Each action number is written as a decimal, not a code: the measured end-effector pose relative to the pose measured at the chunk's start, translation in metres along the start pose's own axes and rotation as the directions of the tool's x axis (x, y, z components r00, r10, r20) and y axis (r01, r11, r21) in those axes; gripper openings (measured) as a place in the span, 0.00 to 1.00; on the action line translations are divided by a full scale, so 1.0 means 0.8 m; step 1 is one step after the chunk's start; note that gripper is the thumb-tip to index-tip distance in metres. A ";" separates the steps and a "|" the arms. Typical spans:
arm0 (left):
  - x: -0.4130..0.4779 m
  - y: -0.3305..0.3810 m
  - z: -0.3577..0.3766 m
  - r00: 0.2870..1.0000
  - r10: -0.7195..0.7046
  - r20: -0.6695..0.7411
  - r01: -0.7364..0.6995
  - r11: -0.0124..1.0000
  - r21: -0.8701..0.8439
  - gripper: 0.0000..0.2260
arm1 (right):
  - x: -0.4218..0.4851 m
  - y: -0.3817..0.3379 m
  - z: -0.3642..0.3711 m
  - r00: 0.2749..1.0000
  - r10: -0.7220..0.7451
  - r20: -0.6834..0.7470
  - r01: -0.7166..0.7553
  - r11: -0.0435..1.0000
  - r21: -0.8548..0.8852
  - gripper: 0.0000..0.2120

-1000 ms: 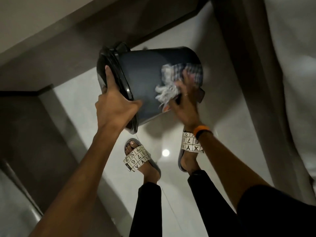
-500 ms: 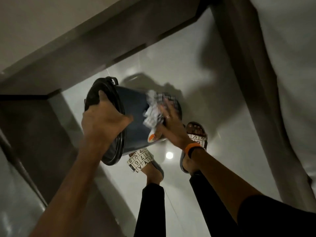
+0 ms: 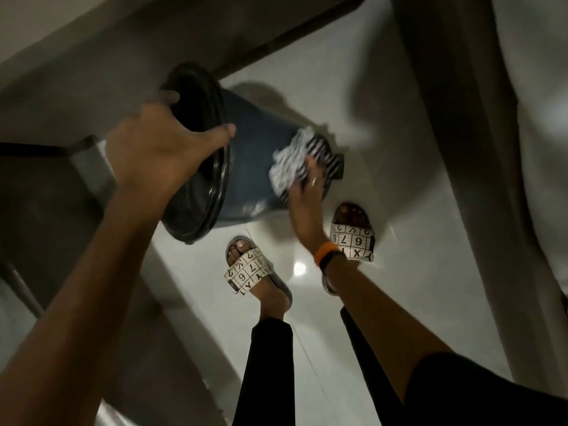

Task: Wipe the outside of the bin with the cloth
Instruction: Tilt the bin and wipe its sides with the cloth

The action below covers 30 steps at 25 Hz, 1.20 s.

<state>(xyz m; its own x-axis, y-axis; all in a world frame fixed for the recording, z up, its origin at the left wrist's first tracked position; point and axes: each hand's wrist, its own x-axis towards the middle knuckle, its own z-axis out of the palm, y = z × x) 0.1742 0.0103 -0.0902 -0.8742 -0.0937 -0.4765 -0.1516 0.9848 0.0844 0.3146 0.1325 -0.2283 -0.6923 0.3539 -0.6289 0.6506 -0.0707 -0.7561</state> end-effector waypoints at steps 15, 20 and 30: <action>-0.022 -0.050 0.032 0.990 0.013 0.143 0.021 0.972 -0.233 0.55 | 0.063 -0.009 -0.009 0.987 -0.159 -0.025 0.144 0.938 -0.315 0.29; -0.010 -0.045 0.035 0.990 -0.014 0.144 0.052 0.964 -0.260 0.55 | 0.018 -0.009 0.039 0.875 -0.462 0.147 0.465 0.715 -0.522 0.35; -0.003 -0.024 0.034 0.988 -0.031 0.152 0.060 0.979 -0.194 0.55 | 0.058 0.004 0.002 0.981 -0.168 -0.099 0.142 0.962 -0.233 0.38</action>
<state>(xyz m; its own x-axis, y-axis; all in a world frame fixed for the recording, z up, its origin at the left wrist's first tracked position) 0.1916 -0.0049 -0.1143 -0.7887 -0.1007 -0.6065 -0.2906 0.9304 0.2233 0.2841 0.1470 -0.2600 -0.7576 0.4514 -0.4715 0.6008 0.1998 -0.7740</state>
